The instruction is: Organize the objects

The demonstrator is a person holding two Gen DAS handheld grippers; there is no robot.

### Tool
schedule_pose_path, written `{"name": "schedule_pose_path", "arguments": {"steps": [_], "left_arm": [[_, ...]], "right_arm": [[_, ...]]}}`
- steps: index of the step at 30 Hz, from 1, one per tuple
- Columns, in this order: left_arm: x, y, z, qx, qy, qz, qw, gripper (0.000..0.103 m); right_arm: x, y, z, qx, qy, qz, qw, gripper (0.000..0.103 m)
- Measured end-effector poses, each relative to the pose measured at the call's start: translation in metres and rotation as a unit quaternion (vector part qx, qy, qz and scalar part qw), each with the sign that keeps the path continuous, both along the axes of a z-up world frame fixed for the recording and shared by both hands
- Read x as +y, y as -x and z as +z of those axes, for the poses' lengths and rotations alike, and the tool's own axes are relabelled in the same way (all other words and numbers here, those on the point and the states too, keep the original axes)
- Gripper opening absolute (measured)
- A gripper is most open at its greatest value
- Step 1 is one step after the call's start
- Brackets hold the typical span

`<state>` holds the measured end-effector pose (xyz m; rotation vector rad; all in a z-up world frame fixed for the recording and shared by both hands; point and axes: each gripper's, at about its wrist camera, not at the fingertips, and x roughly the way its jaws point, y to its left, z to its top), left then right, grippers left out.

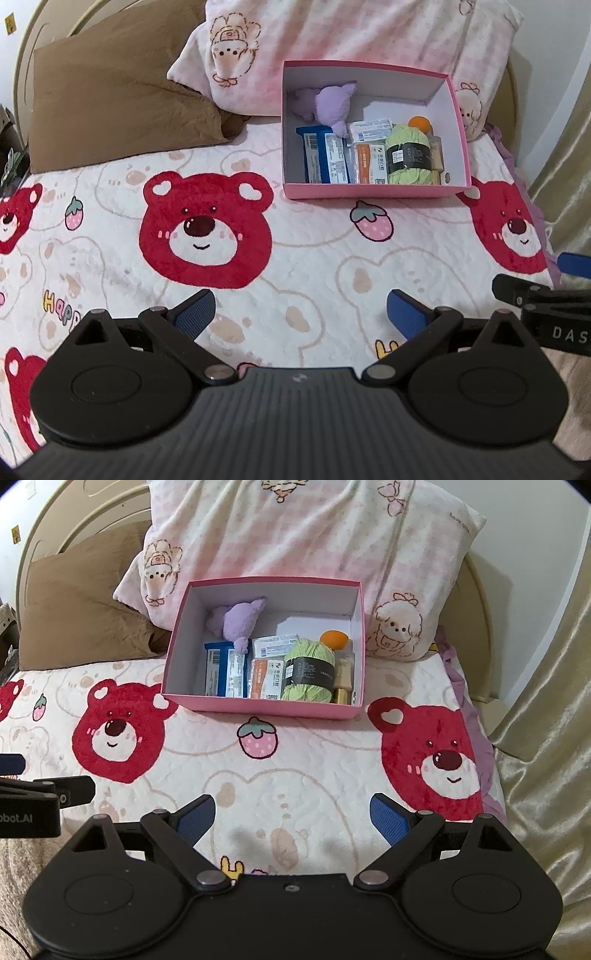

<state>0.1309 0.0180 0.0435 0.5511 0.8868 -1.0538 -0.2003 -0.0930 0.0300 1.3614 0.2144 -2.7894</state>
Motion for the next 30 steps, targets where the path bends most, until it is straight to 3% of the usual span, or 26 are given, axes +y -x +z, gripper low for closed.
{"name": "schedule_pose_path", "arguments": {"steps": [30], "left_arm": [[0.0046,-0.0019,-0.0015,0.001,0.001,0.001,1.0,0.101]], "right_arm": [[-0.0042,-0.0012,-0.0005,-0.004,-0.019,-0.001,1.0,0.093]]}}
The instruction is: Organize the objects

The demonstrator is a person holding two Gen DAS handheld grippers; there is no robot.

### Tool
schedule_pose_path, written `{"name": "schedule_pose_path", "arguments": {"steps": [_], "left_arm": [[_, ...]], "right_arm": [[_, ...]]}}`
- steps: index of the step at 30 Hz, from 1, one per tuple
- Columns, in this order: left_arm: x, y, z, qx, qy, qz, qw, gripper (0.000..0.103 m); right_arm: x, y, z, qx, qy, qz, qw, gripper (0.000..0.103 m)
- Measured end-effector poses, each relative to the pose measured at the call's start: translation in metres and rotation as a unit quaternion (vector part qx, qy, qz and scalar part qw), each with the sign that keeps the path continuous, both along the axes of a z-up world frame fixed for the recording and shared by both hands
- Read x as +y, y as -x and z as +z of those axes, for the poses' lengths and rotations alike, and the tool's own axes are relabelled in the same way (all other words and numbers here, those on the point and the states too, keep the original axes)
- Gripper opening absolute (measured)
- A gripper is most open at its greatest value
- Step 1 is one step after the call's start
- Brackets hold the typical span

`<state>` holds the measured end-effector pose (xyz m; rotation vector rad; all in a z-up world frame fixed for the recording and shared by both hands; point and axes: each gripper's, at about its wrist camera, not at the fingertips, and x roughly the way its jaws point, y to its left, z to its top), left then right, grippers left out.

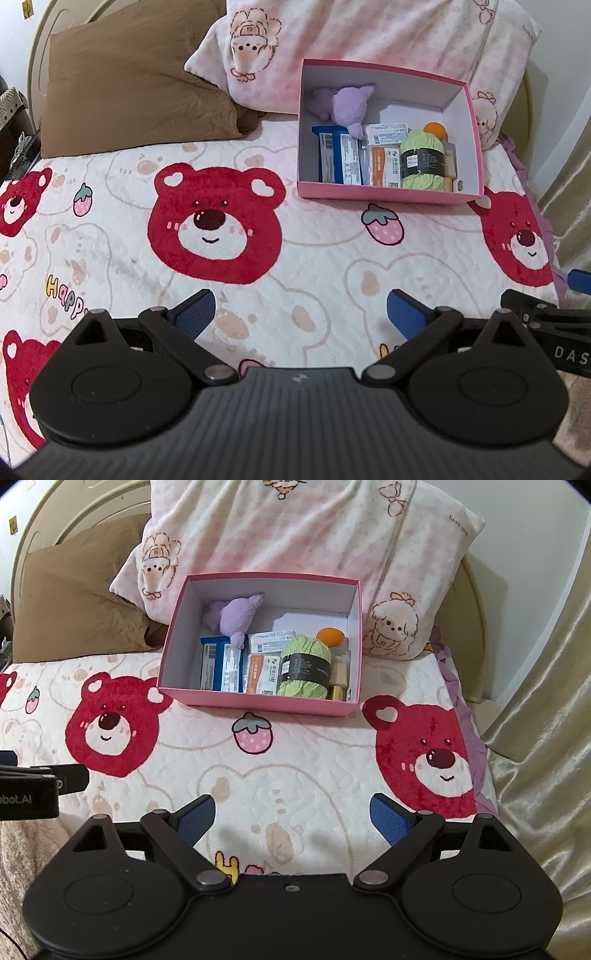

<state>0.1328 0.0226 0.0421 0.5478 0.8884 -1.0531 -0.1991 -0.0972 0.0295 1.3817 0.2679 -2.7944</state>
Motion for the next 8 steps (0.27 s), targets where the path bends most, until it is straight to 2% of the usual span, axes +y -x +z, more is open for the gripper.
{"name": "schedule_pose_path", "arguments": {"steps": [8], "left_arm": [[0.0003,0.0004,-0.0005,-0.002,-0.003,-0.004,1.0,0.101]], "right_arm": [[0.0017,0.0008,-0.0009,-0.002,-0.003,-0.001,1.0,0.093]]}}
